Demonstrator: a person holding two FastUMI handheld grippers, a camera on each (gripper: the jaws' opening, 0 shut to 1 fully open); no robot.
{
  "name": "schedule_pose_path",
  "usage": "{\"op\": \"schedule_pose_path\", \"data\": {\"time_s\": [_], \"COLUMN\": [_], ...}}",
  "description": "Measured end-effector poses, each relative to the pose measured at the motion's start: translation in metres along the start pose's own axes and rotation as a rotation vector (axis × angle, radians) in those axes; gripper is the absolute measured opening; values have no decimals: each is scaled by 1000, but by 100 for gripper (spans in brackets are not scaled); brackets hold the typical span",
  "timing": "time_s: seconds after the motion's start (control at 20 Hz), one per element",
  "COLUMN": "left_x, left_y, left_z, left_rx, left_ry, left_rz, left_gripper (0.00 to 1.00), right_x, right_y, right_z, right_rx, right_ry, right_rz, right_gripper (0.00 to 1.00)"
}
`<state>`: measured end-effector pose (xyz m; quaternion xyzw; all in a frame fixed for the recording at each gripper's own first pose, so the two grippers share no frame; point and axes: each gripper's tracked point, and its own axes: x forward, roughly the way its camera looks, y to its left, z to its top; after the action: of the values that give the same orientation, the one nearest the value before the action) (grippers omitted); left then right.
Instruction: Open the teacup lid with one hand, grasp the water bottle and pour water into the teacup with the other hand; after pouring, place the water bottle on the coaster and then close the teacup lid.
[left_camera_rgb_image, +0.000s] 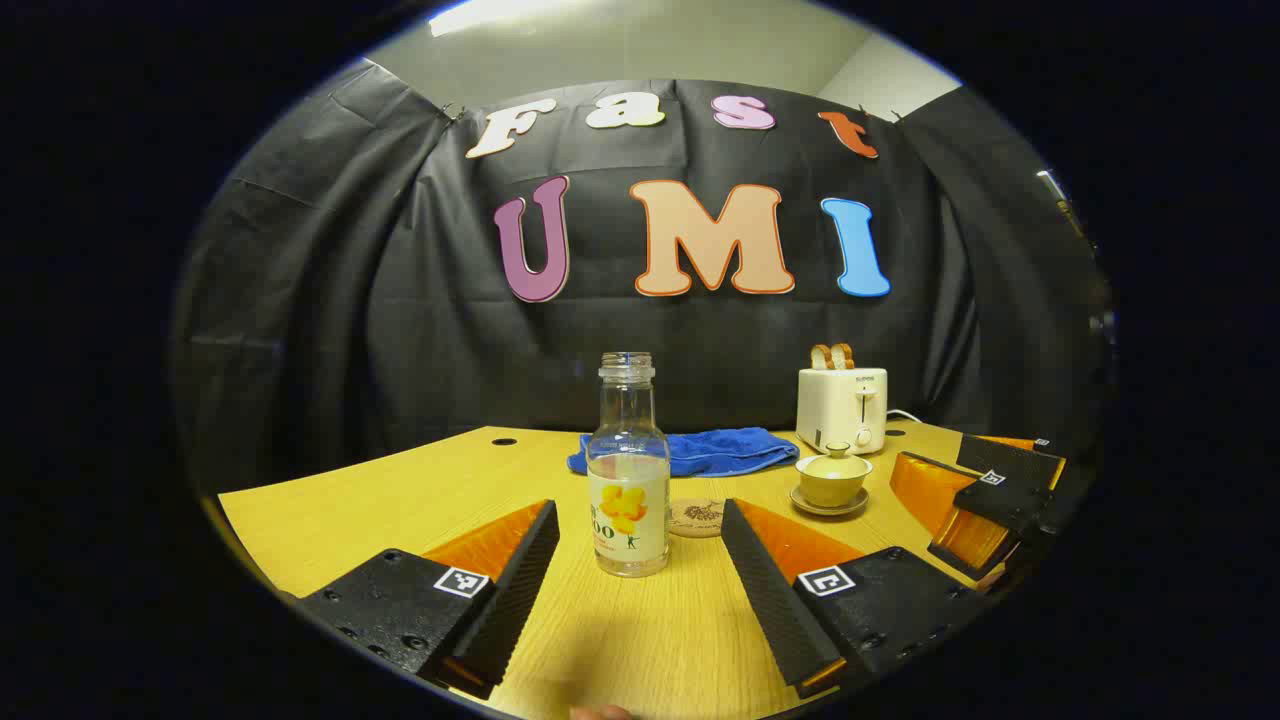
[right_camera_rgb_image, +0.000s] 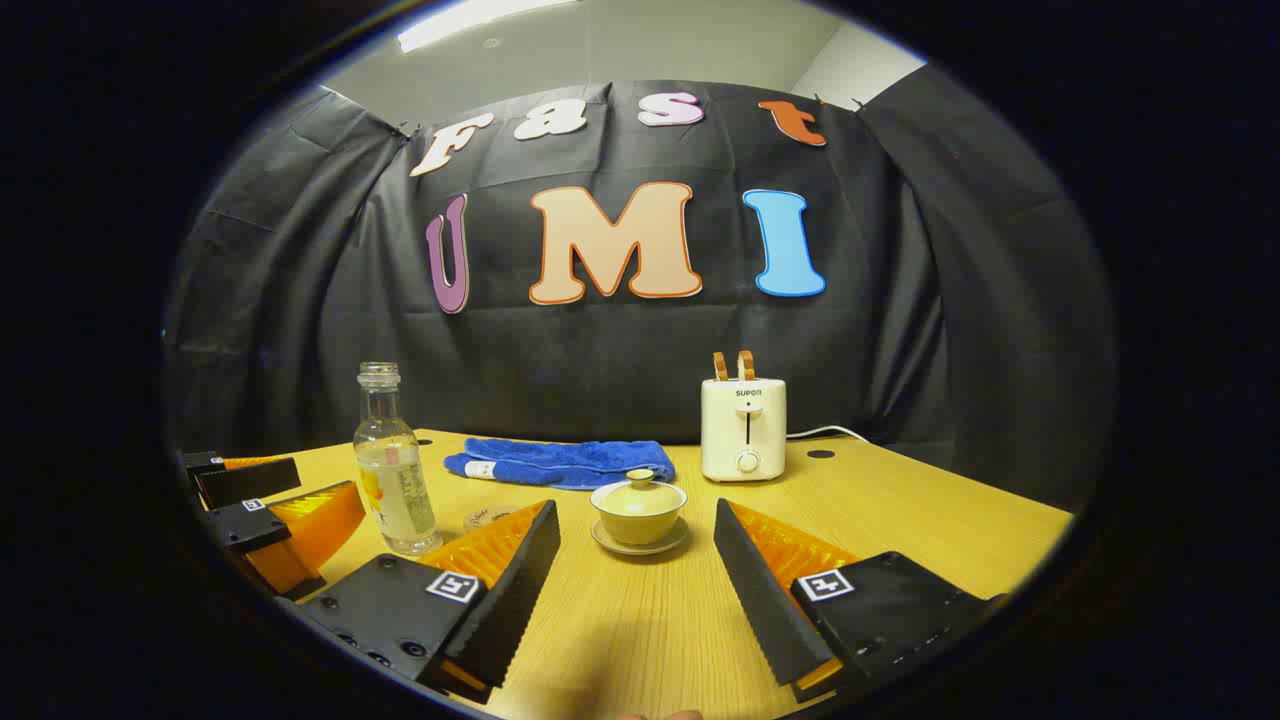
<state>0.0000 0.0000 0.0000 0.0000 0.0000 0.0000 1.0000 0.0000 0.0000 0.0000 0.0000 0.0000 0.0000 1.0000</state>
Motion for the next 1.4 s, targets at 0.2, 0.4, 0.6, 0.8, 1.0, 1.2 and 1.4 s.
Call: {"op": "schedule_pose_path", "data": {"time_s": [0.2, 0.4, 0.6, 0.8, 1.0, 1.2, 1.4], "left_x": [1, 1, 2, 1, 2, 2, 2], "left_y": [-1, -1, -1, -1, -2, -1, -5], "left_z": [1, -2, -2, -1, -1, -2, -2], "left_rx": [1, -1, -2, 0, 0, 0, -1], "left_ry": [-1, 5, 4, 3, 1, 1, 0], "left_rz": [0, 0, 0, 0, 1, 1, -12], "left_gripper": [96, 95, 96, 95, 96, 96, 96], "right_x": [0, 0, 0, 0, 0, 0, 12], "right_y": [0, 0, 0, 0, 0, 1, 4], "right_z": [0, 0, 0, 0, 0, 0, -1], "right_rx": [0, -1, -1, -1, -1, -1, -1], "right_ry": [1, 1, 1, 1, 1, 3, 2], "right_rz": [0, 0, 0, 1, 1, 5, 12], "right_gripper": [98, 98, 98, 98, 98, 98, 98]}}
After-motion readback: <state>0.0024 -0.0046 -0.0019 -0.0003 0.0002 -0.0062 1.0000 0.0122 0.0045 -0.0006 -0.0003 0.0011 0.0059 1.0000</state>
